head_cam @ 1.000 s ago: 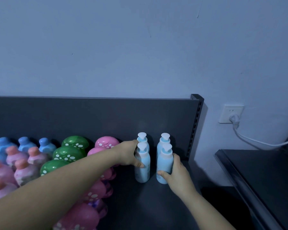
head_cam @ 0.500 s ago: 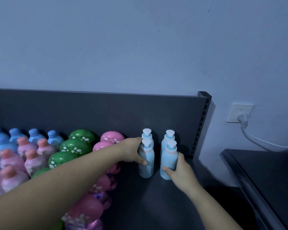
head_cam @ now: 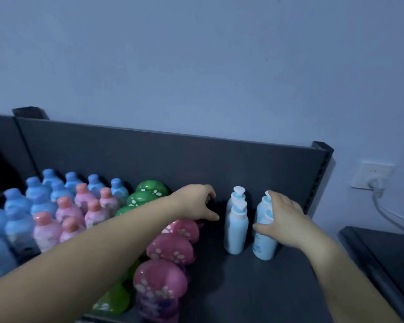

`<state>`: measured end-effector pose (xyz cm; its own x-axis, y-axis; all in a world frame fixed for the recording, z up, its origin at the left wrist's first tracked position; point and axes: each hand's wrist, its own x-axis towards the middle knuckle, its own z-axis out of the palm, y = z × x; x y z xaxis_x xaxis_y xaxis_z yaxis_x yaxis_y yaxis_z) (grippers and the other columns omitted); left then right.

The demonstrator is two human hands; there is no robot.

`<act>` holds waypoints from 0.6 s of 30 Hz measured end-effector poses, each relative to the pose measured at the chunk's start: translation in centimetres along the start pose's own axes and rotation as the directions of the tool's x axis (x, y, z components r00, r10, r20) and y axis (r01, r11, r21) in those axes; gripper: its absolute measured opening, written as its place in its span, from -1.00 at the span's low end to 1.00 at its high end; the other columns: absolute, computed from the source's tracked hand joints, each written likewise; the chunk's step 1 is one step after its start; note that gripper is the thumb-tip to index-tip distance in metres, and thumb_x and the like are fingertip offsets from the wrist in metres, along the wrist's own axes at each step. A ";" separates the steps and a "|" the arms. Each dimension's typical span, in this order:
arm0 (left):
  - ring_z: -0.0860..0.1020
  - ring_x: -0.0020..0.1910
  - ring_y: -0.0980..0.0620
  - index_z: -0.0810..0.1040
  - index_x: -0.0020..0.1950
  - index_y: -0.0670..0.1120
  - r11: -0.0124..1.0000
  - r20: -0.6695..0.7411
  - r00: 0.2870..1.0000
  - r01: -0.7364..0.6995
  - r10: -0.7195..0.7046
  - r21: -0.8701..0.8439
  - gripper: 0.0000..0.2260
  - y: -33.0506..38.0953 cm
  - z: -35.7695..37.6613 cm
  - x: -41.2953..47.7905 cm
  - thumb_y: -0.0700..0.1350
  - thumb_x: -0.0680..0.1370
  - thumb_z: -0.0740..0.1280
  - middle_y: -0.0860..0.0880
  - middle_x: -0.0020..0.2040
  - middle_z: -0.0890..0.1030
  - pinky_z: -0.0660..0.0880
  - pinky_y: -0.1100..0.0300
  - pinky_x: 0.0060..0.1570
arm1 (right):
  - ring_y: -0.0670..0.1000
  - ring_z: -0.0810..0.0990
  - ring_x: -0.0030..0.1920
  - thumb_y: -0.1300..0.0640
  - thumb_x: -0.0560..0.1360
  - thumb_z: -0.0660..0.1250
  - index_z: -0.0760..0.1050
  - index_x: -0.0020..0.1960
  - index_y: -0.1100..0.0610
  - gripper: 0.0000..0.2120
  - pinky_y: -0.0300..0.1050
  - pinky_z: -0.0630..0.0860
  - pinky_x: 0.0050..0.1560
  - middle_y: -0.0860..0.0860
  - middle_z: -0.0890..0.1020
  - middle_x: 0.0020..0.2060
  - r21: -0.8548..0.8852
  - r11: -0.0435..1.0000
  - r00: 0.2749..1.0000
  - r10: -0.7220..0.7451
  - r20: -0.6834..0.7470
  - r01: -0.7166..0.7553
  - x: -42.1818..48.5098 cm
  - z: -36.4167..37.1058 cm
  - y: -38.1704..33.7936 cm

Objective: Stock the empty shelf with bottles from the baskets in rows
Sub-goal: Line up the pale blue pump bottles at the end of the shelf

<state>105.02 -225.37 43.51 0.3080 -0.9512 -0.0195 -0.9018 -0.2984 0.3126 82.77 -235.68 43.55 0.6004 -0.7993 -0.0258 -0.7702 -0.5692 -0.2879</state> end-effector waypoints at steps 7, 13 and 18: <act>0.25 0.50 -0.07 0.20 0.54 -0.07 0.978 -0.170 0.985 0.046 -0.010 0.204 -0.28 -5.5 -4.5 -5.4 0.18 0.49 0.37 -0.08 0.54 0.25 0.24 0.02 0.43 | 0.14 0.00 0.57 -0.11 0.53 0.25 -0.04 0.59 0.10 -0.23 0.18 0.06 0.52 0.00 0.04 0.58 -0.256 0.954 0.971 -0.197 -0.137 0.157 0.0 0.0 -10.0; -0.01 0.59 -0.07 0.06 0.59 -0.10 0.937 -0.300 0.950 0.181 -0.088 0.297 -0.28 -13.0 -7.2 -12.8 0.11 0.55 0.29 -0.10 0.61 0.01 -0.05 -0.03 0.52 | 0.15 -0.05 0.58 -0.08 0.55 0.26 -0.09 0.59 0.14 -0.21 0.19 -0.01 0.54 0.05 -0.01 0.59 -0.317 0.896 0.920 -0.367 -0.139 0.310 -0.8 1.5 -19.4; 0.00 0.58 -0.09 0.07 0.58 -0.14 0.894 -0.347 0.909 0.340 -0.232 0.293 -0.25 -20.1 -10.1 -21.0 0.16 0.54 0.30 -0.13 0.60 0.03 -0.04 -0.03 0.52 | 0.18 -0.12 0.58 -0.07 0.53 0.23 -0.09 0.60 0.11 -0.22 0.21 -0.02 0.53 0.03 -0.07 0.59 -0.370 0.820 0.858 -0.503 -0.102 0.437 -2.2 3.9 -29.1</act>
<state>119.71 -198.61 47.20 0.5945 -0.7677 0.2391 -0.7898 -0.6133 -0.0053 104.71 -216.57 48.24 0.8808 -0.4190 0.2205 -0.4487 -0.8873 0.1068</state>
